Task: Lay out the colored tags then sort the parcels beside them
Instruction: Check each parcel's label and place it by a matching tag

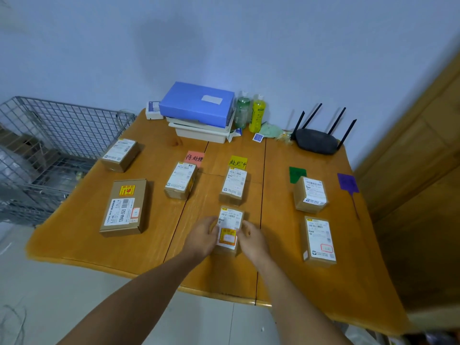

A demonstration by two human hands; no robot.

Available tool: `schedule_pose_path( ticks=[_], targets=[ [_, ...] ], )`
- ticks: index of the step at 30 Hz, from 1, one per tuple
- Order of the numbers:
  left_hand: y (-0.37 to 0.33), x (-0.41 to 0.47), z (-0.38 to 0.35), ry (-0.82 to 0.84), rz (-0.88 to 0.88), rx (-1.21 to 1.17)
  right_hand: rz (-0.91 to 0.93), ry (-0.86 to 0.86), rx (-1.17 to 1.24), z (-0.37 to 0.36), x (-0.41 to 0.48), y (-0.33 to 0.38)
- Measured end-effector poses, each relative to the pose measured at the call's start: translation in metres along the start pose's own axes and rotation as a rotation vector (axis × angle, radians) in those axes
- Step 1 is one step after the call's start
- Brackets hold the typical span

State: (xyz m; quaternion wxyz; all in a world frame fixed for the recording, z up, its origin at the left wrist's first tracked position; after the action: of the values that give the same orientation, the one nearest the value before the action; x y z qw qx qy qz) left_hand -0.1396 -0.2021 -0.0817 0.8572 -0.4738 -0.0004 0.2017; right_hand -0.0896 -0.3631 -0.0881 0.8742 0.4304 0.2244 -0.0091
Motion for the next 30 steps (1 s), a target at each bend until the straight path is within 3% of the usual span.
schedule_pose_path(
  ticks=[3,8,16,22,30],
  targets=[
    [-0.064,0.007,0.036,-0.039,-0.21,0.256,0.096,-0.042,-0.105,0.041,-0.015,0.058],
    [-0.181,-0.002,0.112,-0.159,-0.415,0.494,0.252,-0.152,-0.381,0.115,-0.059,0.167],
    [-0.316,-0.035,0.223,-0.159,-0.46,0.847,0.459,-0.442,-0.714,0.216,-0.143,0.326],
    [-0.331,-0.035,0.274,-0.192,-0.458,0.9,0.5,-0.515,-0.736,0.219,-0.171,0.377],
    [-0.256,0.003,0.346,-0.142,-0.421,0.877,0.484,-0.525,-0.904,0.136,-0.148,0.42]
  ],
)
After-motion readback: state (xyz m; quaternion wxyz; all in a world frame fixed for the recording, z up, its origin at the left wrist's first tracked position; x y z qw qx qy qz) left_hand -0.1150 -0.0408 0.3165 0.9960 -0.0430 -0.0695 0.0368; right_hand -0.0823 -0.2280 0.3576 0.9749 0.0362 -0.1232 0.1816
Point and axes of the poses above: each hand's wrist, its own x-axis towards the middle knuckle, its own z-axis out of the back of the hand, y = z × x, the point moved 7 cm from there along x, towards the middle knuckle, and after that the axes turned 1 degree about -z, right-handed, at the moved point
